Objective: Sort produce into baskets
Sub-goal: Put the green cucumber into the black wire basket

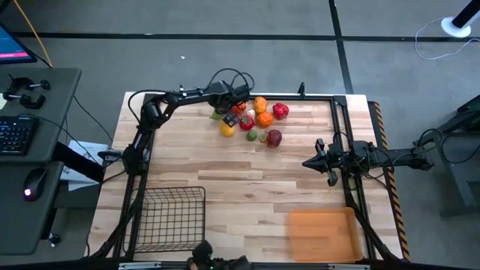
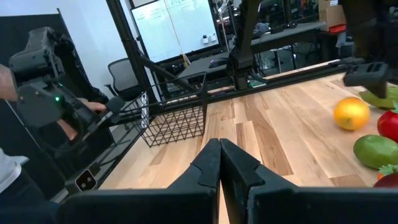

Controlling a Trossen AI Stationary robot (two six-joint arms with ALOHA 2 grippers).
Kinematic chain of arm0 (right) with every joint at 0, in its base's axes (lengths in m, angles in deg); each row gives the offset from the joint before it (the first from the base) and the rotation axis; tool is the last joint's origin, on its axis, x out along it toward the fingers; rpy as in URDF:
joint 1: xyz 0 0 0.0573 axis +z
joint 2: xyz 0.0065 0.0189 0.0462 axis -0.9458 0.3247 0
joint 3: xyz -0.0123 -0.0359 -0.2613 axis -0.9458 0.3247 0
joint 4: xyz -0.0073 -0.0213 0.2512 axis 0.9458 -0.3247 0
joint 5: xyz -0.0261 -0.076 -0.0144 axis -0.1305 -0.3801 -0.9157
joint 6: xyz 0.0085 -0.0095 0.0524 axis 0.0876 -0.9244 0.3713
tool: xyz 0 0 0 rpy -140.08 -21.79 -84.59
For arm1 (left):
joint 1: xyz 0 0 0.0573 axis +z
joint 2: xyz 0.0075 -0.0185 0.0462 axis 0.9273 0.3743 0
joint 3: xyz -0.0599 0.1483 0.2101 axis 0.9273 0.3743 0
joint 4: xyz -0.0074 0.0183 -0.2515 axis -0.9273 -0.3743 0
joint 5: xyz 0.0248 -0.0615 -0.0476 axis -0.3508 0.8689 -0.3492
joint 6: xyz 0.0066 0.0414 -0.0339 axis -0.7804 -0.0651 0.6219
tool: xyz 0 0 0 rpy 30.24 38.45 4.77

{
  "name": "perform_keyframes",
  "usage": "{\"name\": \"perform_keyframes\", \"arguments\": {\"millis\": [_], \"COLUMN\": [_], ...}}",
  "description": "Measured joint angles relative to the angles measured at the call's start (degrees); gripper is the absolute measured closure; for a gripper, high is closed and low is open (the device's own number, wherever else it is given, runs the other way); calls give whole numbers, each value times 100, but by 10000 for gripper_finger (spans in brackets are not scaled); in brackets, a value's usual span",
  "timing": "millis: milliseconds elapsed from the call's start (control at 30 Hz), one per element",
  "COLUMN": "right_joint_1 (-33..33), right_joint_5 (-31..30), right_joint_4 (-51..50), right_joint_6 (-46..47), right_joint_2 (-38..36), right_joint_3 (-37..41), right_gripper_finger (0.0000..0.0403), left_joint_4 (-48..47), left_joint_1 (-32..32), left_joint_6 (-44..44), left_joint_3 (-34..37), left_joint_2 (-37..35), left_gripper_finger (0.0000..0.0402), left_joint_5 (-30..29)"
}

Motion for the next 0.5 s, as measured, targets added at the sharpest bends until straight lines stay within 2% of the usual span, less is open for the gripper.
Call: {"name": "perform_keyframes", "arguments": {"millis": [233,500], "right_joint_1": [1,2], "right_joint_5": [0,0], "right_joint_4": [0,0], "right_joint_6": [3,-1], "right_joint_2": [0,0], "right_joint_3": [1,0], "right_gripper_finger": [402,402], "left_joint_4": [220,265], "left_joint_1": [209,227], "left_joint_6": [5,-49], "left_joint_3": [-2,-2], "left_joint_2": [43,70], "left_gripper_finger": [87,87], "left_joint_5": [260,192]}}
